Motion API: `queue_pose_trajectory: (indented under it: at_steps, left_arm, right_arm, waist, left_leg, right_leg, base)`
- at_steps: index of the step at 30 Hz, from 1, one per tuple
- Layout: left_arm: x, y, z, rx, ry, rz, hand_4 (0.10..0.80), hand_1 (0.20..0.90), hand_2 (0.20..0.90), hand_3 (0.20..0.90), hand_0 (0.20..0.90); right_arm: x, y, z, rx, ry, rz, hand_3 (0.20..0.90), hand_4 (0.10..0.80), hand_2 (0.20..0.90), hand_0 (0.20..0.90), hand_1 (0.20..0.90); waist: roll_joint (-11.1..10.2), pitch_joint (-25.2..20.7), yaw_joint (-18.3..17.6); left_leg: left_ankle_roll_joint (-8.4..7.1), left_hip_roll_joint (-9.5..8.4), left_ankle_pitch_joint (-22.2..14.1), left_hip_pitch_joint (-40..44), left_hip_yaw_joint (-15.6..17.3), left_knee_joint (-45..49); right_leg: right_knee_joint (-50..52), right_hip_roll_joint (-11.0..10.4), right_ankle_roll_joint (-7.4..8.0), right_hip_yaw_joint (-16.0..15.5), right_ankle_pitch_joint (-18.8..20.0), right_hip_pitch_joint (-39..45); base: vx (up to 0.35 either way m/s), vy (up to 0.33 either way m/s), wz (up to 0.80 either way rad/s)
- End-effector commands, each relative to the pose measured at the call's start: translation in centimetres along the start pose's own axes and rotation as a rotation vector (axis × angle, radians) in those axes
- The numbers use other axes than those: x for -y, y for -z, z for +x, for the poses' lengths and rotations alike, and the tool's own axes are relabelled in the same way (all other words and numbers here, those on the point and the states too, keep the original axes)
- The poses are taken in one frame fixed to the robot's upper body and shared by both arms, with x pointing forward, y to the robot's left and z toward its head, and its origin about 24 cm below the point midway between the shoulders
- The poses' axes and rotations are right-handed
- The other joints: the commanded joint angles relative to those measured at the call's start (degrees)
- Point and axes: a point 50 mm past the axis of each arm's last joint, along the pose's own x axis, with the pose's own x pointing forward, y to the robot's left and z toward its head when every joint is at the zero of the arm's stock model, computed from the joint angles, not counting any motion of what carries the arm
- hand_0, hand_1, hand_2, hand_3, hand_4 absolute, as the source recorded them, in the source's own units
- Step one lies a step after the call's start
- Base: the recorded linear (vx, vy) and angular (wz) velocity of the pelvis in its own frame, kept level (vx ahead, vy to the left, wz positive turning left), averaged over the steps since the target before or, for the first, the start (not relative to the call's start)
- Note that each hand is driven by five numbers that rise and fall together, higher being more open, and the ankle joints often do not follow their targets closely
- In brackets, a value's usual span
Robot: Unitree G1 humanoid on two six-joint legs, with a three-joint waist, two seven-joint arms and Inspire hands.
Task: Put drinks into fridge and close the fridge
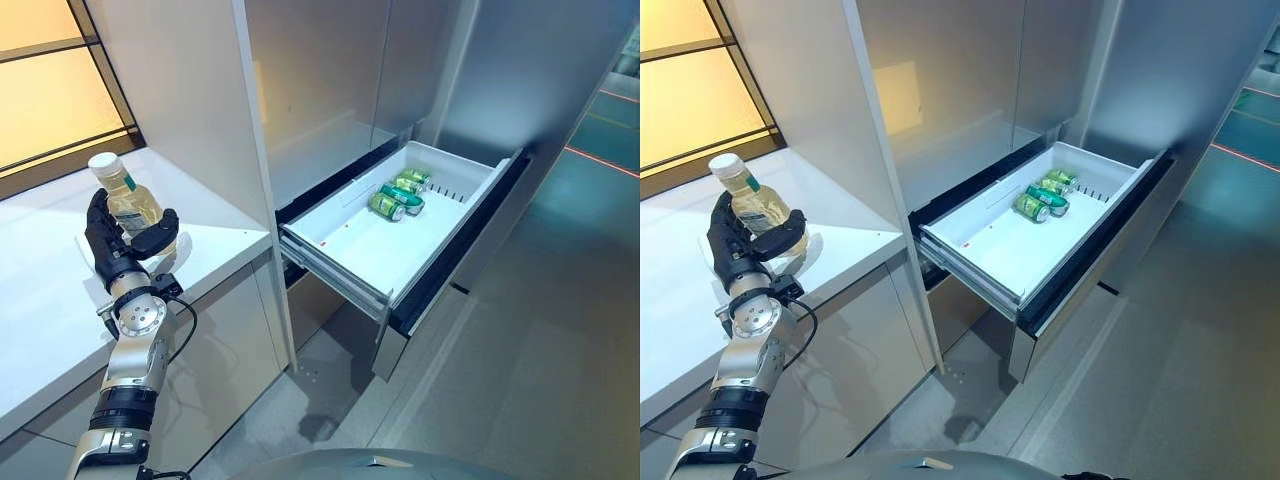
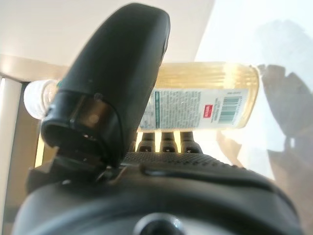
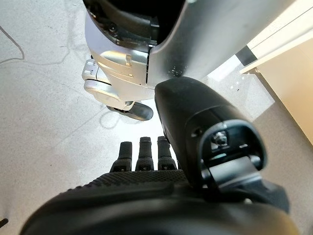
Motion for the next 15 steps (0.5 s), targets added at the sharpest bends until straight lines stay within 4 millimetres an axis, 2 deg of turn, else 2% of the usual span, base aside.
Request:
queue_pose_trajectory:
  at_steps: [1, 15]
  left_arm:
    - [2.5, -7.3, 3.3, 0.285, 0.024, -0.115, 0.800, 0.900, 0.900, 0.900, 0.900]
    - [2.2, -8.6, 3.9, 0.335, 0.009, -0.137, 0.800, 0.900, 0.900, 0.900, 0.900]
  right_arm:
    - [-1.7, -0.9, 0.3, 0.019, -0.089, -0.055, 0.900, 0.800, 0.900, 0.900, 0.900]
    - [-1.7, -0.8, 0.3, 0.018, -0.091, -0.062, 0.900, 0.800, 0.900, 0.900, 0.900]
  waist:
    - [1.11, -0.66, 0.51]
    - [1.21, -0.92, 0.17]
  left_leg:
    - [2.92, -3.56, -10.38, 3.22, 0.35, 0.61]
    - [2.80, -3.45, -10.38, 3.18, 0.58, 0.55]
  right_leg:
    - [2.00, 1.72, 1.75, 0.10, -0.71, -3.75]
    - [1.89, 1.68, 1.85, 0.17, -0.56, -3.88]
  base:
    - [0.010, -0.004, -0.07]
    - [0.001, 0.000, 0.00]
